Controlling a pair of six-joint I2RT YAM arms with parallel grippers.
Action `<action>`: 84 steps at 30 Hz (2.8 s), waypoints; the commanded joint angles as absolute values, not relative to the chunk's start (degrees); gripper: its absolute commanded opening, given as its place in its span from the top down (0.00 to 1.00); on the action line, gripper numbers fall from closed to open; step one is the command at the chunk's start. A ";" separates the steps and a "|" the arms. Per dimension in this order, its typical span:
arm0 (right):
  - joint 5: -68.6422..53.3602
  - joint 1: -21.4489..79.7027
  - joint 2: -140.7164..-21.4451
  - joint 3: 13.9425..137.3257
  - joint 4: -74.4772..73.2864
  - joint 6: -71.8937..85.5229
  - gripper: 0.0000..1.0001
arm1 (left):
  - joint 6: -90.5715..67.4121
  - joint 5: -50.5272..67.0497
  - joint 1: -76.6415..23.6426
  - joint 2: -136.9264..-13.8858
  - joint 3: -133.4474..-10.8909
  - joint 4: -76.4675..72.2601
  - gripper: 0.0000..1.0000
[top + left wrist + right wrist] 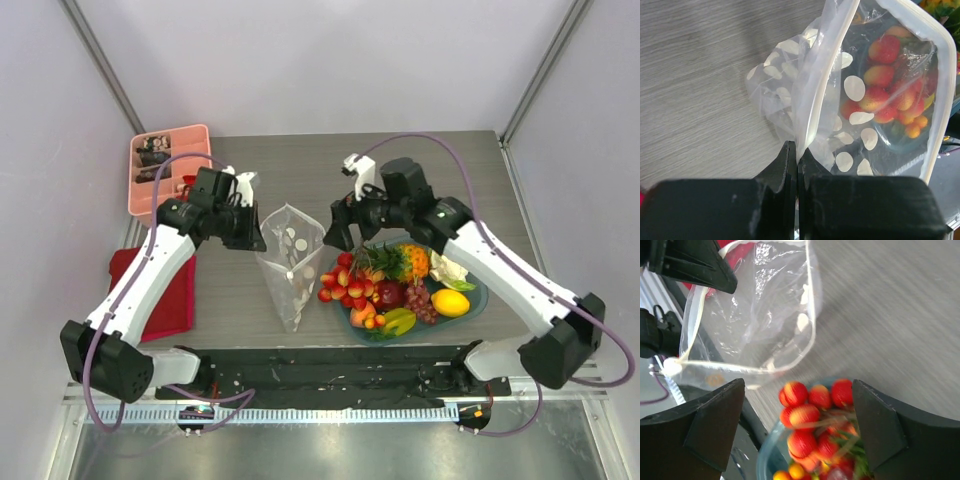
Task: Place the food in the zip-top bag and seal the zipper
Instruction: Open the zipper of the food storage bag at the center of the board, then pick up the fake fruit from the bin.
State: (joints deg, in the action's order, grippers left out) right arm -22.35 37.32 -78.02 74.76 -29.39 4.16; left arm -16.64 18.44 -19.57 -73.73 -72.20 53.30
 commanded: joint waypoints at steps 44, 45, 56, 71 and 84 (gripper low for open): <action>-30.41 22.50 -84.03 77.42 -42.62 -4.19 0.25 | -17.31 11.69 -26.37 -68.64 -68.20 49.13 1.00; -30.32 21.89 -83.07 77.78 -43.85 -5.78 0.18 | -17.31 11.86 -26.45 -68.56 -68.12 49.04 1.00; -27.16 21.80 -74.01 71.38 -52.04 -43.22 0.06 | -16.70 12.13 -26.45 -68.29 -68.56 49.13 1.00; -24.17 28.48 -80.06 62.49 -40.09 -56.69 0.05 | -16.17 12.39 -26.37 -68.73 -68.29 48.87 1.00; -18.28 28.56 -80.34 62.75 -39.46 -56.25 0.73 | -15.82 12.39 -26.37 -68.29 -68.03 48.69 1.00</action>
State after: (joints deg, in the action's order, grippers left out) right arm -21.93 28.95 -83.48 62.43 -40.34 -55.66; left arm -17.02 11.84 -26.26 -69.82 -68.05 50.39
